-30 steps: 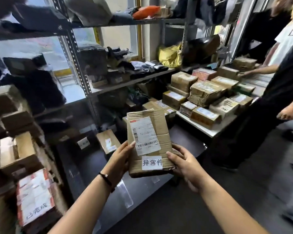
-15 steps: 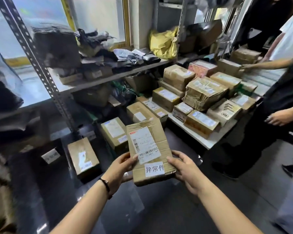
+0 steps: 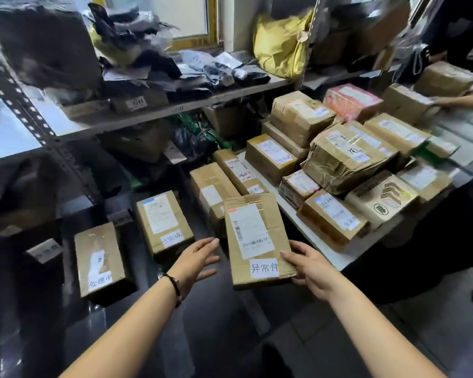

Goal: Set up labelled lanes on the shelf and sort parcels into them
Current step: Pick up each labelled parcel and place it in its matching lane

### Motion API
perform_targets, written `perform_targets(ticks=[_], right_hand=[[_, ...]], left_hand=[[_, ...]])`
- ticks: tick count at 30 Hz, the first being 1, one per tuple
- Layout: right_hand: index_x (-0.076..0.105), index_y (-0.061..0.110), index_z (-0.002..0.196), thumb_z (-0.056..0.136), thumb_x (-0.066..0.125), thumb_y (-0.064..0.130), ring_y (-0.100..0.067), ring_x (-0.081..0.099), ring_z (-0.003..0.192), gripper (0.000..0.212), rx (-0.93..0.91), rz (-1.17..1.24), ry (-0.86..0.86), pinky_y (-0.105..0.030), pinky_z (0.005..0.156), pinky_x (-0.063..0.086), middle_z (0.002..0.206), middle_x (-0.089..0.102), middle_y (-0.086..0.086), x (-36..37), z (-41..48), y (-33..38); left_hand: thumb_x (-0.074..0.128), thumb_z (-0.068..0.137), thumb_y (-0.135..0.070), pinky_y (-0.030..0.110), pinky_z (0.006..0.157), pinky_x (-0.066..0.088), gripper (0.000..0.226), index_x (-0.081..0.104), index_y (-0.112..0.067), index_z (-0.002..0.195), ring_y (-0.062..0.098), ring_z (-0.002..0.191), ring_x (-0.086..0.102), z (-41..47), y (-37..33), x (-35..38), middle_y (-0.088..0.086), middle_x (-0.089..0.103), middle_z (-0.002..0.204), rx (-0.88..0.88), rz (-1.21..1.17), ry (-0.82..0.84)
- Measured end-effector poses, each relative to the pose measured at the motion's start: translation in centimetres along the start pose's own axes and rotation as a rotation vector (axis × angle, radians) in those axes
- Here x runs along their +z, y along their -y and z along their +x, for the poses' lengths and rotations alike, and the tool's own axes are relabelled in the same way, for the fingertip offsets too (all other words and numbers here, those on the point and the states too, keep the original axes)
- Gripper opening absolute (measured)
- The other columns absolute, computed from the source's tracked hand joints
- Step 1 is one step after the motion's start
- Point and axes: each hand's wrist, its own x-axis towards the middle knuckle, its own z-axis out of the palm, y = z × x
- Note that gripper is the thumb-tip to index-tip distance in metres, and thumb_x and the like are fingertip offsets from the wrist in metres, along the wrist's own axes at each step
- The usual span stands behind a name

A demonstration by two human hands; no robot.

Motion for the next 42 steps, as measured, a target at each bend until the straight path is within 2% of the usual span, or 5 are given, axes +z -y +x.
perform_targets(ticks=[8, 31, 35, 39, 42], right_hand=[[0.059, 0.027, 0.125, 0.091, 0.074, 0.014, -0.027, 0.07, 0.109, 0.039, 0.196, -0.168, 0.145, -0.051, 0.103, 0.047, 0.118, 0.074, -0.004, -7.9, 8.9, -1.5], [0.056, 0.022, 0.131, 0.098, 0.062, 0.005, -0.019, 0.073, 0.098, 0.038, 0.336, -0.204, 0.326, -0.031, 0.067, 0.056, 0.119, 0.071, -0.004, -5.1, 17.3, -7.8], [0.061, 0.022, 0.125, 0.098, 0.063, 0.022, 0.003, 0.068, 0.09, 0.027, 0.069, -0.47, 0.271, -0.018, 0.074, 0.053, 0.124, 0.067, 0.005, -4.2, 15.3, -6.4], [0.04, 0.025, 0.151, 0.094, 0.06, 0.049, -0.017, 0.047, 0.135, 0.065, -0.314, -0.962, 0.269, -0.04, 0.106, 0.043, 0.146, 0.049, 0.008, -1.6, 11.9, -3.7], [0.027, 0.03, 0.157, 0.095, 0.054, 0.057, -0.018, 0.025, 0.15, 0.072, -0.539, -1.157, 0.317, -0.046, 0.118, 0.03, 0.164, 0.027, 0.005, 2.0, 8.2, -2.4]], left_hand=[[0.054, 0.099, -0.045, 0.04, 0.096, 0.053, 0.021, 0.06, -0.028, 0.109, 0.017, 0.107, 0.067, 3.5, 1.1, 4.6, -0.005, 0.069, 0.115, -0.122, -0.084, -0.205], [0.051, 0.102, -0.037, 0.036, 0.093, 0.052, 0.023, 0.058, -0.024, 0.12, 0.017, 0.11, 0.063, 1.0, 6.2, 5.4, -0.002, 0.064, 0.124, -0.251, 0.025, -0.51], [0.052, 0.101, -0.039, 0.036, 0.095, 0.053, 0.025, 0.058, -0.025, 0.121, 0.014, 0.11, 0.063, -0.7, 6.4, 5.6, -0.002, 0.065, 0.124, -0.194, 0.052, -0.473], [0.061, 0.096, -0.037, 0.024, 0.087, 0.05, 0.033, 0.06, -0.024, 0.126, 0.012, 0.108, 0.062, -3.0, 5.8, 5.4, -0.005, 0.065, 0.119, -0.004, 0.325, -0.461], [0.062, 0.094, -0.045, 0.028, 0.105, 0.042, 0.05, 0.054, -0.022, 0.137, 0.01, 0.125, 0.052, -5.3, 5.4, 4.3, -0.008, 0.056, 0.134, 0.107, 0.693, -0.454]])
